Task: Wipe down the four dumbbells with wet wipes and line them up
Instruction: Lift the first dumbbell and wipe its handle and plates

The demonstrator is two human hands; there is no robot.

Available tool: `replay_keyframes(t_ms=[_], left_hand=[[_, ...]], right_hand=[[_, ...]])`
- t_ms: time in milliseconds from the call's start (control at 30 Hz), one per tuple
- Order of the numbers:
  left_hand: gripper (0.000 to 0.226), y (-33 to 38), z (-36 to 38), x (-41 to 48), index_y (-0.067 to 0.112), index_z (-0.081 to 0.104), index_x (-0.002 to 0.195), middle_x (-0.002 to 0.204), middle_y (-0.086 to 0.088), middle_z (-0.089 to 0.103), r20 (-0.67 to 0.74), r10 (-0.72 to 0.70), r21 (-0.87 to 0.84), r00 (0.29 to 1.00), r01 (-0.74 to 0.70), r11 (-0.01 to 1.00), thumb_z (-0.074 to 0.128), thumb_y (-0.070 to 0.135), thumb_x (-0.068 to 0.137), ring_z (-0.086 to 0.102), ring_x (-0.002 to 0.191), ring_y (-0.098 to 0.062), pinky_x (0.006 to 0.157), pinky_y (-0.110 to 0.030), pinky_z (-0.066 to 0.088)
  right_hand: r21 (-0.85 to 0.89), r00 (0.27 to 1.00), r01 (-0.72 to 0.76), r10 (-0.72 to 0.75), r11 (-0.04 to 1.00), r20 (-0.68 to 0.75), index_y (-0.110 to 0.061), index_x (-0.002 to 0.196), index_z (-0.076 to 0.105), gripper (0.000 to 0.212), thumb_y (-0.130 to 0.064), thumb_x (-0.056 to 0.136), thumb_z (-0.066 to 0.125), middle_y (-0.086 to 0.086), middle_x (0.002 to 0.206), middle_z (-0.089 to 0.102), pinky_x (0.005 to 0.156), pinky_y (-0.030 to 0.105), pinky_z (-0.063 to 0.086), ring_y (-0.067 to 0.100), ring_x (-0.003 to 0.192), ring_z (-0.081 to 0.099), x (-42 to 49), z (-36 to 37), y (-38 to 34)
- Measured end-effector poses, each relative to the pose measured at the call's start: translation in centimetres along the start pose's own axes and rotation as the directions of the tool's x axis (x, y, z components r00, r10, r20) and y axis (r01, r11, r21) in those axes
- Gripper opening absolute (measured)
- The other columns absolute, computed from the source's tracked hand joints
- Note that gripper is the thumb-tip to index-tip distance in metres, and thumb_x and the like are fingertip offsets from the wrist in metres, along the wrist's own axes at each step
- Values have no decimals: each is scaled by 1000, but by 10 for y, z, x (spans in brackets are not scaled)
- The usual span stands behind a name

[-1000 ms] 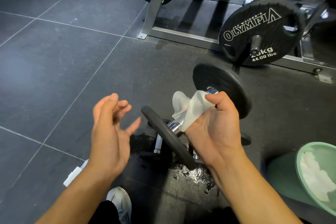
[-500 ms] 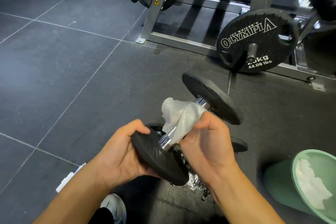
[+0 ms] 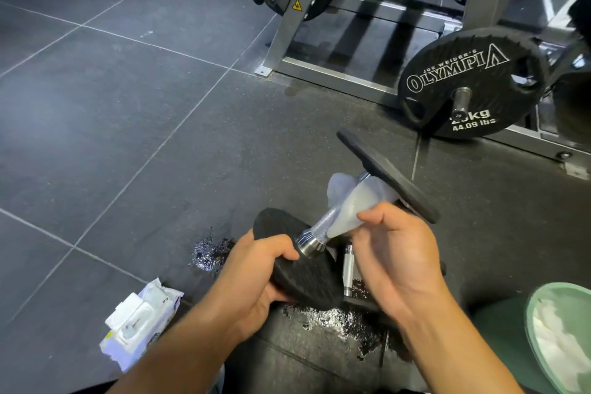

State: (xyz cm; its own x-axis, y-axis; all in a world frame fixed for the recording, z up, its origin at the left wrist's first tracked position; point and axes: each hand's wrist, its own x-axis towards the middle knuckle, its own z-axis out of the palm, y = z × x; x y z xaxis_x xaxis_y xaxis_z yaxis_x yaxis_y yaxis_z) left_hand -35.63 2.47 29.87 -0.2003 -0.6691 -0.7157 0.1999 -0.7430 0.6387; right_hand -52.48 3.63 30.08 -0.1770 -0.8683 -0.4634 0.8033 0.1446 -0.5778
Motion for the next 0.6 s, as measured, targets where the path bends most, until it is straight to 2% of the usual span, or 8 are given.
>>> replay_keyframes(t_ms=[100, 167, 233, 300, 400, 467, 533, 600], left_hand=[[24, 0, -2, 1, 4, 58, 103, 87, -22, 65, -18, 7, -68, 1000, -8, 998, 52, -9, 83, 72, 69, -35, 62, -57, 61], [24, 0, -3, 1, 5, 56, 104, 90, -24, 64, -21, -11, -104, 1000, 8, 995, 53, -7, 83, 72, 72, -37, 62, -58, 61], [27, 1, -4, -1, 4, 57, 108, 93, -28, 66, -8, -14, -121, 1000, 13, 993, 55, -7, 84, 75, 77, -40, 64, -61, 61], [27, 2, -5, -2, 3, 57, 108, 93, -29, 67, -9, 5, -123, 1000, -6, 992, 55, -9, 84, 76, 76, -42, 64, -64, 61], [29, -1, -7, -1, -2, 58, 111, 91, -26, 69, -16, 33, -79, 999, -35, 996, 54, -10, 84, 76, 74, -39, 66, -68, 60], [32, -5, -7, -2, -4, 59, 114, 93, -26, 71, -21, 36, -61, 999, -37, 997, 55, -9, 82, 76, 77, -39, 68, -74, 59], [28, -9, -6, -3, -2, 59, 109, 91, -26, 69, -31, 23, -61, 999, -24, 998, 55, -9, 81, 75, 75, -40, 67, -76, 57], [27, -12, -4, -5, -1, 59, 107, 92, -27, 66, -26, -10, -78, 1000, 8, 997, 56, -8, 80, 73, 71, -41, 65, -74, 58]], right_hand=[[41, 1000, -23, 23, 999, 6, -11, 123, 46, 87, -13, 47, 88, 19, 110, 37, 86, 35, 38, 34, 103, 39, 4, -8, 2], [52, 999, -42, 44, 998, -29, -8, 114, 54, 60, -10, 61, 82, 24, 104, 38, 84, 34, 44, 36, 98, 43, 4, -8, 1], [7, 995, -3, 4, 1000, -103, 1, 105, 64, 20, -3, 86, 67, 26, 108, 63, 94, 32, 54, 33, 104, 64, 3, -6, 1], [-53, 989, 44, -51, 998, -141, 3, 120, 67, 26, -7, 96, 64, 18, 121, 74, 103, 38, 54, 28, 116, 70, 4, -3, 4], [-128, 971, 53, -81, 990, -226, -13, 114, 69, 22, -16, 92, 73, 11, 119, 77, 85, 34, 62, 20, 106, 75, 5, -1, 9], [-168, 960, 32, -77, 985, -269, -19, 108, 68, 21, -23, 90, 77, 8, 120, 77, 81, 33, 59, 19, 104, 75, 5, -1, 11], [-159, 961, 28, -71, 987, -268, -18, 116, 69, 31, -29, 88, 78, 6, 123, 76, 82, 31, 54, 18, 107, 73, 5, -1, 14], [-88, 974, 39, -58, 995, -221, -11, 127, 68, 44, -30, 87, 76, 4, 117, 77, 79, 28, 53, 13, 97, 72, 4, 2, 15]])
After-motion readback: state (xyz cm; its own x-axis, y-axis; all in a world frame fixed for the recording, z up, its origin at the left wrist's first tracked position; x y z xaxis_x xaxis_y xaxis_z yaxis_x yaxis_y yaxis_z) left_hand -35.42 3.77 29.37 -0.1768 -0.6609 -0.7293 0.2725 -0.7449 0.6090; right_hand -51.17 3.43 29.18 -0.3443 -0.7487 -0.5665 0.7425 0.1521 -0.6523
